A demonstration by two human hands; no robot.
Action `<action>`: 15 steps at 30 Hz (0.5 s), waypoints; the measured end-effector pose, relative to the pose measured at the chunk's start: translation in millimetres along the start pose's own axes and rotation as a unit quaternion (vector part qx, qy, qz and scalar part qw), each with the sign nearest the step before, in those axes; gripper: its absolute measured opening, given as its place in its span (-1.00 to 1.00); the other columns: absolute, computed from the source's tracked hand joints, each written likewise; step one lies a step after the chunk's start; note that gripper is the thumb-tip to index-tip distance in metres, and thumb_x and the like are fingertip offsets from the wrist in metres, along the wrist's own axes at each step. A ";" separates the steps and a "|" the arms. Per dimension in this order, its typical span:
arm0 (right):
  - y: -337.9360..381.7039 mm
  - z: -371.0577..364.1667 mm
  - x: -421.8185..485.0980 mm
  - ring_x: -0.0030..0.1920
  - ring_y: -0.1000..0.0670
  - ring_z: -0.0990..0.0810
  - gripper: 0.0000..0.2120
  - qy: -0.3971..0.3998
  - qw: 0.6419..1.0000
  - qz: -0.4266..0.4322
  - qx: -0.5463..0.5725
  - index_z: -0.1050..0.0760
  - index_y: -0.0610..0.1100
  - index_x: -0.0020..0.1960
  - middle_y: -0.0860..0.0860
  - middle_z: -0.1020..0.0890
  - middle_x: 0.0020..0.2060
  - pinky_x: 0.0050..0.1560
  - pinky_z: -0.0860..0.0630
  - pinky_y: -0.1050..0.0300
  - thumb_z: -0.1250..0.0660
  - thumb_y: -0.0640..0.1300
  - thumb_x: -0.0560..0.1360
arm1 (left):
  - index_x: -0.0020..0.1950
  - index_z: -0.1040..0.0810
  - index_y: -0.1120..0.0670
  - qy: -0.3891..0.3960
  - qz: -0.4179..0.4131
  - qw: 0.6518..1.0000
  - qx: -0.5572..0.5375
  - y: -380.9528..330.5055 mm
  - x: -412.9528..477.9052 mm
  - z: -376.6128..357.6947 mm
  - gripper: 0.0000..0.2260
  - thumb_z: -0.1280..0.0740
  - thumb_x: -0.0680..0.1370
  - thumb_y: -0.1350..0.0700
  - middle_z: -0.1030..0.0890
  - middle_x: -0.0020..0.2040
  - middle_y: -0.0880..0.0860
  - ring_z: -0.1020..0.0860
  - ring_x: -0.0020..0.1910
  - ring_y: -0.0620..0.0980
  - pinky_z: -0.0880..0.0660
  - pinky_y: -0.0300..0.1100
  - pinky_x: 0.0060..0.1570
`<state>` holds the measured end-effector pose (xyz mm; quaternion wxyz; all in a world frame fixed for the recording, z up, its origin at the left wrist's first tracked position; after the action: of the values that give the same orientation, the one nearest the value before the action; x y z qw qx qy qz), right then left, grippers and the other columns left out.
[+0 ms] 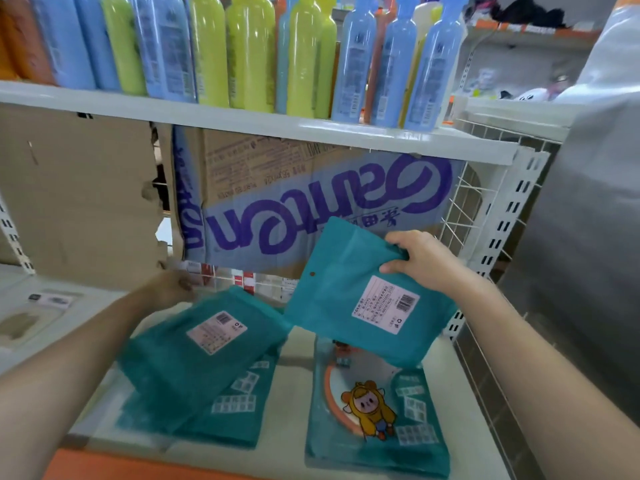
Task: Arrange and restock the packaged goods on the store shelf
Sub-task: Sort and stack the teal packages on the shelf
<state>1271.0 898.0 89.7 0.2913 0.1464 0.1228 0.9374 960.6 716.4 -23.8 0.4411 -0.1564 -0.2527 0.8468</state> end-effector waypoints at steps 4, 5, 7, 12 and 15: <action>6.3 0.2 4.4 -0.20 -0.06 -0.58 -0.83 0.001 1.000 0.007 0.011 -0.43 -0.04 -0.20 0.00 -0.61 -0.21 -0.15 -0.50 -0.04 -0.43 -0.08 0.42 | 0.22 -0.47 0.01 0.063 -0.057 0.990 -0.116 -56.5 -7.0 8.7 -0.55 -0.44 0.40 -0.11 -0.53 0.06 -0.04 -0.47 -0.14 -0.18 -0.40 0.03 0.20; 9.3 -0.2 6.2 -0.20 -0.06 -0.58 -0.82 0.003 1.000 0.010 0.014 -0.42 -0.01 -0.22 0.00 -0.61 -0.22 -0.15 -0.51 -0.04 -0.43 -0.08 0.42 | 0.20 -0.46 -0.07 0.086 -0.092 0.982 -0.143 -79.4 -10.4 10.8 -0.42 -0.44 0.27 -0.30 -0.53 0.08 -0.12 -0.49 -0.04 -0.21 -0.39 -0.02 0.23; 17.1 -2.1 11.3 -0.20 -0.05 -0.58 -0.82 0.009 1.000 0.020 0.020 -0.43 0.01 -0.22 0.01 -0.62 -0.21 -0.12 -0.52 -0.06 -0.44 -0.08 0.41 | 0.17 -0.47 -0.17 0.118 -0.145 0.967 -0.173 -120.8 -12.9 10.0 -0.39 -0.40 0.19 -0.38 -0.52 0.12 -0.21 -0.48 0.12 -0.22 -0.37 -0.19 0.21; 42.2 -6.4 19.5 -0.31 0.06 -0.49 -0.70 0.019 0.998 0.059 0.026 -0.33 0.09 -0.31 0.12 -0.53 -0.32 -0.21 -0.44 0.03 -0.45 -0.09 0.40 | 0.09 -0.56 0.02 0.139 -0.204 0.928 -0.278 -182.1 -11.2 -4.5 -0.75 -0.42 0.42 0.06 -0.66 0.01 -0.07 -0.64 -0.02 -0.10 -0.56 -0.26 -0.04; 48.1 -7.2 20.4 -0.30 0.03 -0.50 -0.72 0.014 0.997 0.069 0.039 -0.35 0.09 -0.30 0.09 -0.53 -0.32 -0.21 -0.46 -0.01 -0.46 -0.08 0.39 | -0.01 -0.59 0.06 0.071 -0.216 0.927 -0.298 -189.8 -6.3 2.0 -0.88 -0.39 0.47 0.21 -0.67 -0.08 -0.04 -0.65 -0.11 -0.07 -0.59 -0.23 -0.12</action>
<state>1227.9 870.3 102.4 0.2183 0.1522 0.1527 0.9518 1089.9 802.4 85.6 0.5634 -0.2820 -0.4892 0.6031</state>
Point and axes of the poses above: each hand's wrist, its own x-axis towards the middle knuckle, its own z-axis out of the back of the hand, y = z × x, the point moved 7 cm from there along x, towards the middle knuckle
